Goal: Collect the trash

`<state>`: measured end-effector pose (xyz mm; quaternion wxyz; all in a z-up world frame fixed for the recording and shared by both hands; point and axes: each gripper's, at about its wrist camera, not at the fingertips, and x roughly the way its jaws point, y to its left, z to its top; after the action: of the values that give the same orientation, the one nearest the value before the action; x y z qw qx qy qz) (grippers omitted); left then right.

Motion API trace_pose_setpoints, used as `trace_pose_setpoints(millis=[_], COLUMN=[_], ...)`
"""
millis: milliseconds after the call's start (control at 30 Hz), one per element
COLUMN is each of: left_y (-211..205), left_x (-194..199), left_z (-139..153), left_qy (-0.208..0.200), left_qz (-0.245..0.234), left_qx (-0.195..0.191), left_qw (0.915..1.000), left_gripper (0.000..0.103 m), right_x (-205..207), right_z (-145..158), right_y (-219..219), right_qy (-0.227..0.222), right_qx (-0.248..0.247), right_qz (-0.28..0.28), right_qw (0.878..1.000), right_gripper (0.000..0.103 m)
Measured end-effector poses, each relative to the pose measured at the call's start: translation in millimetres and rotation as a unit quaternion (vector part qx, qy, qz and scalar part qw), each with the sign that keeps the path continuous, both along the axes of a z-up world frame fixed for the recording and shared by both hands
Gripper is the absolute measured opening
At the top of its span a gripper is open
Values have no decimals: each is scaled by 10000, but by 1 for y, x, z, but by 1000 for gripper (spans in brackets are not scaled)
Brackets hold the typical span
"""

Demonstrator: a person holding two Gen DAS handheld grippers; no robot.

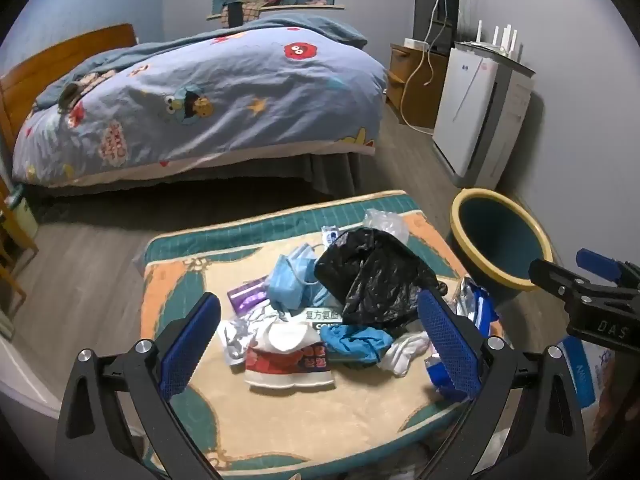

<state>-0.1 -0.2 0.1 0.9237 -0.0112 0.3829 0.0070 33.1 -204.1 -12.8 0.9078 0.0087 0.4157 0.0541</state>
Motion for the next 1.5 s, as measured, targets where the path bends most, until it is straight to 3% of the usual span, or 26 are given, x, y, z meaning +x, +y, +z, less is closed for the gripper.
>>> trace_pose_setpoints(millis=[1500], left_y=[-5], left_x=[-2], left_z=[1], left_qy=[-48], left_qz=[-77], left_qx=[111], left_qw=[9999], left_gripper=[98], right_x=[1], right_z=[-2], right_y=[1], right_qy=[15], right_qx=[-79], right_qz=[-18], right_qw=[10000], right_gripper=[98])
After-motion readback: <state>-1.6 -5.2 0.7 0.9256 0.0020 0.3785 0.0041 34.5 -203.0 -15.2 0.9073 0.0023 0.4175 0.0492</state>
